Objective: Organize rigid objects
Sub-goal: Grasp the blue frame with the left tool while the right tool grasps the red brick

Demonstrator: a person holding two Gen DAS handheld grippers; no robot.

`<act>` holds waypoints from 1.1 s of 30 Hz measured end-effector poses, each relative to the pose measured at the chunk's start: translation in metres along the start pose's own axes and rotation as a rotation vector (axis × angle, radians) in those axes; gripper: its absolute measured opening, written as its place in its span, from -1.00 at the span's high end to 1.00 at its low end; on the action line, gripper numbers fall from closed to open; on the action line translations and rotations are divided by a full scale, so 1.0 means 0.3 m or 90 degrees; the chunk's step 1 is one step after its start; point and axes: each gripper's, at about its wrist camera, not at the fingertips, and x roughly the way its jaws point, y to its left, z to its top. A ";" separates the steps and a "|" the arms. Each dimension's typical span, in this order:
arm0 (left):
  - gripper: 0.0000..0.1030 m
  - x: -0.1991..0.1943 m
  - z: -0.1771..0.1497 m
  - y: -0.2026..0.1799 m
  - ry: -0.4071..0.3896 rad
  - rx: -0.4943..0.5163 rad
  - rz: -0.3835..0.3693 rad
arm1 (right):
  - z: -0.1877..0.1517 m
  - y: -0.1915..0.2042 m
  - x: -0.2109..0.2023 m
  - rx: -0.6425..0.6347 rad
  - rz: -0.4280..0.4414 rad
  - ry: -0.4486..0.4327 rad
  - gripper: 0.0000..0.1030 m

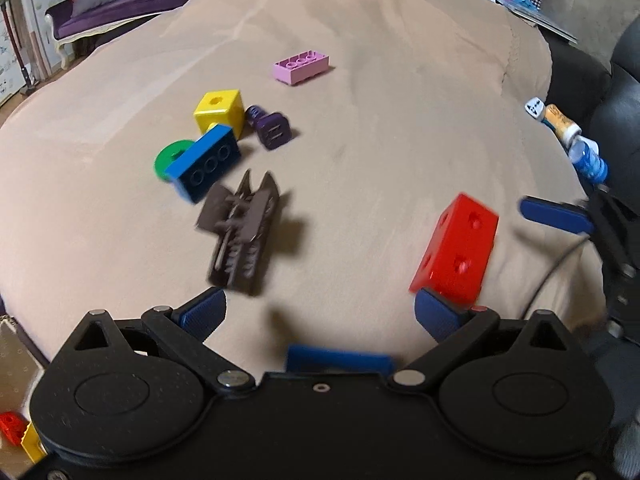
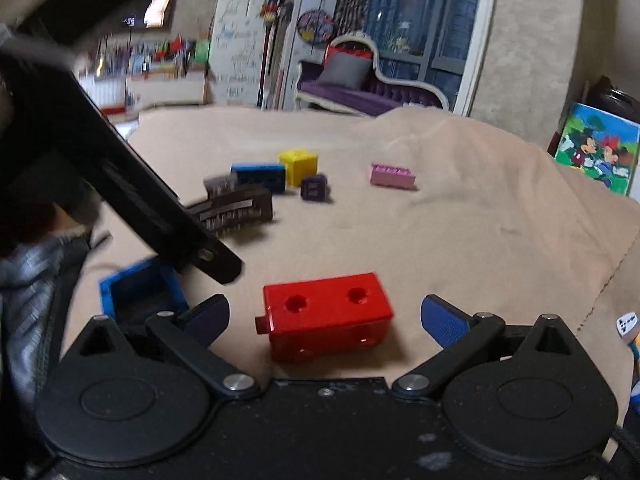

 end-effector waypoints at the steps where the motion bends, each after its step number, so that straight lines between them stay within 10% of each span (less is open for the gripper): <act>1: -0.89 -0.007 -0.015 0.011 0.004 0.002 0.000 | -0.002 0.011 0.018 -0.007 -0.001 0.010 -0.99; 21: -0.86 0.058 -0.147 0.003 0.103 0.029 -0.014 | -0.015 -0.022 0.162 0.076 -0.055 0.025 -0.97; 25: -0.64 0.067 -0.152 0.015 0.101 0.016 -0.006 | -0.017 -0.013 0.184 0.070 -0.031 0.055 -0.65; 28: -0.12 0.040 -0.142 0.026 0.075 0.004 0.000 | 0.000 -0.026 0.190 0.100 -0.025 0.067 -0.65; 33: -0.12 0.025 -0.124 0.098 0.067 -0.059 -0.013 | 0.061 -0.057 0.209 0.177 -0.052 0.111 -0.65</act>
